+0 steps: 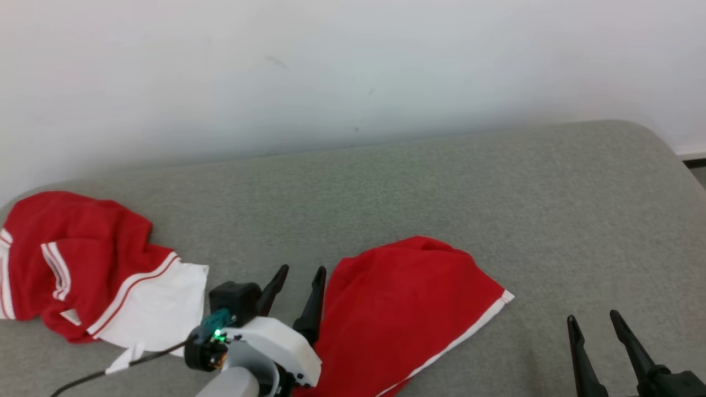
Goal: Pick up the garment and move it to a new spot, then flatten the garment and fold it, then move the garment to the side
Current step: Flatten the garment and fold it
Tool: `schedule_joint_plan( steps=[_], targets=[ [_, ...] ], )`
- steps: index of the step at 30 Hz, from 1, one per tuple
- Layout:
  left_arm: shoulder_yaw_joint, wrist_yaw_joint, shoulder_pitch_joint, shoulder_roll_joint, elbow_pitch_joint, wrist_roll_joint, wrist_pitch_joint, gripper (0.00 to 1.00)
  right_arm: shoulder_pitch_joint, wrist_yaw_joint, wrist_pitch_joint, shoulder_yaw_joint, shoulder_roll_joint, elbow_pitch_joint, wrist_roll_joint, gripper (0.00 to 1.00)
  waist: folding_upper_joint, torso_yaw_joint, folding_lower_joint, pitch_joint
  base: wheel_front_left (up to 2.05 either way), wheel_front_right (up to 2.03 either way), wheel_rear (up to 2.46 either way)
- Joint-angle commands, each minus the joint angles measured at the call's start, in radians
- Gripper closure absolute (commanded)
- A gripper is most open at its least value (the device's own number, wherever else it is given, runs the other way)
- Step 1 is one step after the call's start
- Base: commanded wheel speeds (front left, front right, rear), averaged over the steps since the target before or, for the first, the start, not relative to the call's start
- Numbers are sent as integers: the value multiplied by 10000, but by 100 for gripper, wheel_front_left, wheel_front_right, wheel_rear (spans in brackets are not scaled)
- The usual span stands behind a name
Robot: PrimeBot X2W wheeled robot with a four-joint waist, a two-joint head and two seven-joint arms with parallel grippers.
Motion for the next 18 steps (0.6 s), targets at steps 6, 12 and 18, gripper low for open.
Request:
schedule_joint_plan(
  steps=[6,12,18],
  targets=[
    [1555,435,1794,-67,-1565,1611,-14,0,60,1,3,-143,-157,-327,-169,0,0,740,0,-384,0,0,0],
    [3022,250,3492,-274,-2650,2842,-17,0,68,1,5,-85,-177,-436,-223,0,0,981,0,-591,0,0,0],
    [4358,-272,5013,-675,-3524,3998,-17,0,232,1,5,-77,-166,-415,-221,0,0,1064,0,-781,0,0,0]
  ],
)
